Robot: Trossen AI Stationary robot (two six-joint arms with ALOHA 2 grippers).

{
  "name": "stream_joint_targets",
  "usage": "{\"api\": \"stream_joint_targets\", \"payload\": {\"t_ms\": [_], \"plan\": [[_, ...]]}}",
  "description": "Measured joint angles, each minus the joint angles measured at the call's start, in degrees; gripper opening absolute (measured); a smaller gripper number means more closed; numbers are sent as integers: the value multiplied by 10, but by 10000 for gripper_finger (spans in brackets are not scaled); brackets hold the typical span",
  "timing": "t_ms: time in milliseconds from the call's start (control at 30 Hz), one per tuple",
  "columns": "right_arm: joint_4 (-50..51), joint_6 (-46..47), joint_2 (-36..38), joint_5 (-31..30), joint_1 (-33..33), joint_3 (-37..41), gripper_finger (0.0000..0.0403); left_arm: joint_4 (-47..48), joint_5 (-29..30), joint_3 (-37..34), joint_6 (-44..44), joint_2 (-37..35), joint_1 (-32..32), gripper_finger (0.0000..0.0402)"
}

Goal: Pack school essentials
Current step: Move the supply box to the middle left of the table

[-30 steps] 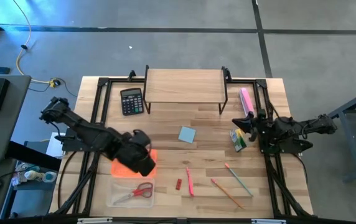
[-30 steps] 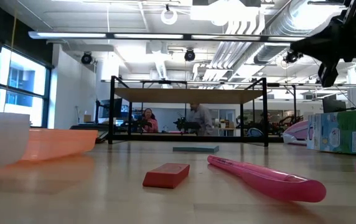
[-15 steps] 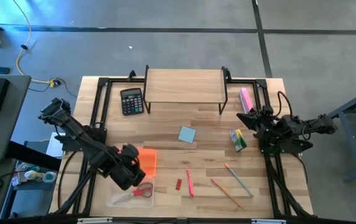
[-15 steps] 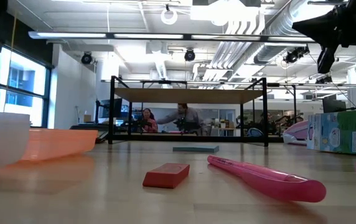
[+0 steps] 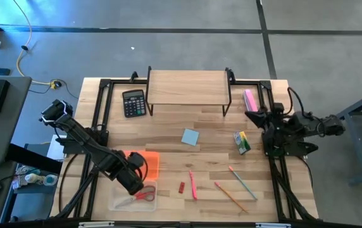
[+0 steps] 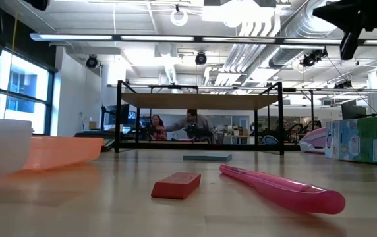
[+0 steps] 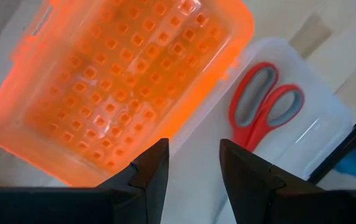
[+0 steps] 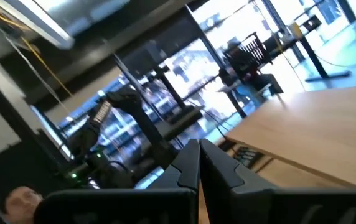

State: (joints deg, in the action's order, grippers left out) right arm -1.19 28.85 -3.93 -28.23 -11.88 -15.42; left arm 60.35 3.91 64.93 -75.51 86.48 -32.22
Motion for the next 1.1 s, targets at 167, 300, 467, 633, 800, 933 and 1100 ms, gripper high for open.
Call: {"api": "stream_joint_targets", "payload": {"t_ms": [167,300,467,633,800,933,1100], "plan": [[101,49,-70,-7,0,-82,0,-7,-3,-15,65,4,0,131],[181,87,-144,-7,0,-148,0,-33,-13,-45,124,4,-11,131],[234,102,-230,-11,0,-221,0,-65,3,-79,181,4,-42,131],[233,98,-291,-11,0,-274,0,-80,17,-100,220,4,-74,131],[246,98,-332,-7,0,-303,0,-80,13,-112,222,4,-82,131],[243,100,-354,-5,0,-307,0,-85,12,-123,222,4,-82,131],[245,102,-375,3,0,-307,0,-105,6,-133,222,4,-82,131]]}}
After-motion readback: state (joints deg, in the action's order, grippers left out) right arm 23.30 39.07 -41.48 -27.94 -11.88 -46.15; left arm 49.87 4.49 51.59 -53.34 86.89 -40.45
